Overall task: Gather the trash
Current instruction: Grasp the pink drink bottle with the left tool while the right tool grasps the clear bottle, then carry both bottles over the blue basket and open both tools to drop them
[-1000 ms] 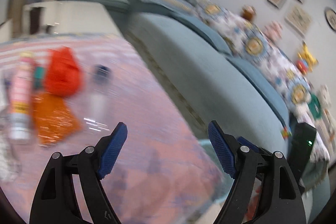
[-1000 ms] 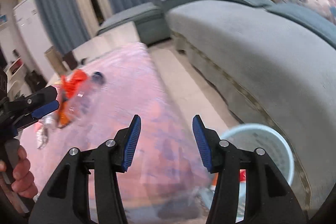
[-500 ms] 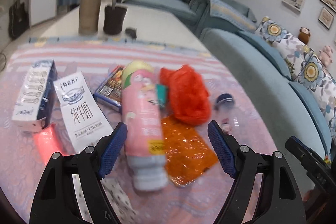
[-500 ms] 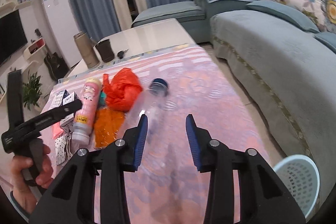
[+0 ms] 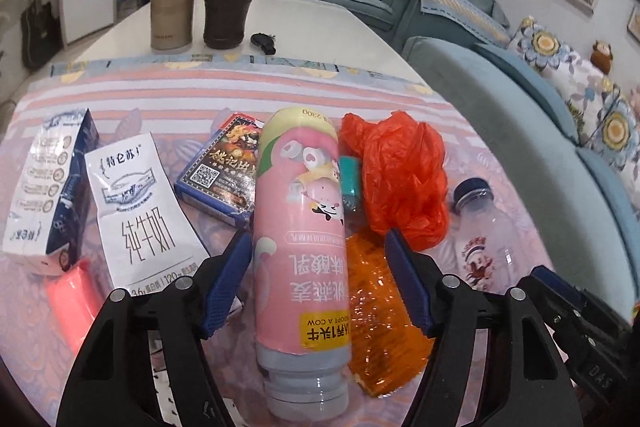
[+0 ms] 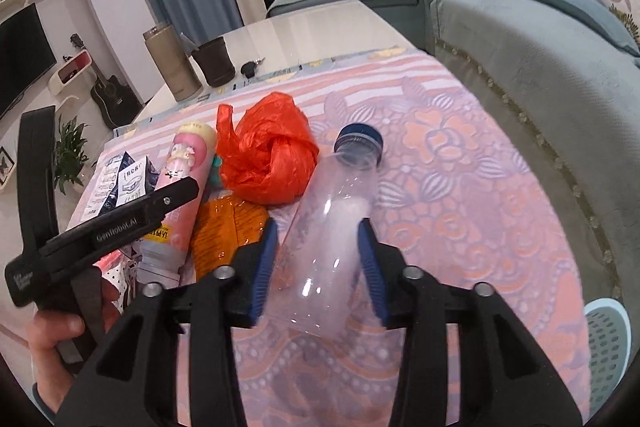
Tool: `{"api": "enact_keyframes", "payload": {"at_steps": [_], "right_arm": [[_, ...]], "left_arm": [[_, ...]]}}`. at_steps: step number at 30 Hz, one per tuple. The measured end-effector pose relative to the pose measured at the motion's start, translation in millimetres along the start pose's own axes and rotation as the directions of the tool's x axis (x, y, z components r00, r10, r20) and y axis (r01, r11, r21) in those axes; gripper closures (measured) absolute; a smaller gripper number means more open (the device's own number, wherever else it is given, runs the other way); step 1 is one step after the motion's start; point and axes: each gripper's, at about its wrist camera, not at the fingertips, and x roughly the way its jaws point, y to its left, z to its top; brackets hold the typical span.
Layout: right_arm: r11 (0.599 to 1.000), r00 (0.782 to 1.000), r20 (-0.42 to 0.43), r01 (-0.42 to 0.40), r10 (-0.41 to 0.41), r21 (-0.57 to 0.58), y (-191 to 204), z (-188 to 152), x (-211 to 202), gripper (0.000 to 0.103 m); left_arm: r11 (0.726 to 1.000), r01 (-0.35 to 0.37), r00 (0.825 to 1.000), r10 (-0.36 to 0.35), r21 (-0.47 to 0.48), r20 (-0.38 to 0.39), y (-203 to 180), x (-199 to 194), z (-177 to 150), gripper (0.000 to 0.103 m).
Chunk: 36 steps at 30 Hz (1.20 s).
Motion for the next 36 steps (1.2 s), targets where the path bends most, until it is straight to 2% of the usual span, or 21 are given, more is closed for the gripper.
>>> {"api": "enact_keyframes", "payload": {"at_steps": [4,8,9,11,12,18,21,22,23,28,32,36], "right_arm": [[0.999,1.0,-0.026,0.017,-0.016,0.03,0,2,11,0.055],[0.998,0.996,-0.067,0.055,-0.052,0.038,0,5,25,0.052],[0.997,0.996,-0.075,0.061,-0.058,0.039,0,5,27,0.052],[0.996,0.993,-0.089,0.081,-0.079,0.029,2,6,33,0.051],[0.996,0.992,-0.095,0.086,-0.083,0.025,3,7,35,0.05],[0.995,0.988,-0.13,0.092,-0.088,0.028,-1,6,40,0.05],[0.994,0.983,-0.16,0.099,-0.091,0.04,-6,6,47,0.051],[0.995,0.982,-0.17,0.094,-0.085,0.043,-8,5,49,0.058],[0.996,0.983,-0.169,0.08,-0.071,0.05,-10,4,48,0.059],[0.996,0.993,-0.105,0.059,-0.051,0.071,-21,1,26,0.06],[0.992,0.998,-0.042,0.048,-0.043,0.118,-42,-4,-8,0.06],[0.982,0.999,0.014,0.04,-0.043,0.183,-70,-11,-45,0.06]], "left_arm": [[0.996,-0.057,0.998,0.057,0.066,0.004,-10,5,-3,0.035],[0.993,-0.083,0.997,0.083,0.08,0.004,-13,9,-2,0.037],[0.992,-0.093,0.996,0.093,0.085,0.002,-14,10,-2,0.039],[0.99,-0.113,0.993,0.114,0.089,-0.007,-15,12,-3,0.051],[0.989,-0.116,0.993,0.117,0.093,-0.009,-15,12,-4,0.056],[0.993,-0.088,0.996,0.09,0.073,-0.021,-14,6,-11,0.056],[0.998,-0.042,0.999,0.043,0.038,-0.021,-12,-1,-19,0.056],[0.999,-0.023,1.0,0.023,0.027,-0.019,-12,-5,-22,0.056],[1.0,-0.012,1.0,0.012,0.02,-0.018,-13,-8,-25,0.056],[0.998,0.065,0.998,-0.065,-0.025,0.015,-19,-28,-36,0.056],[0.981,0.191,0.981,-0.19,-0.017,0.049,-39,-46,-40,0.056],[0.959,0.274,0.959,-0.278,0.071,0.051,-78,-57,-45,0.056]]}}
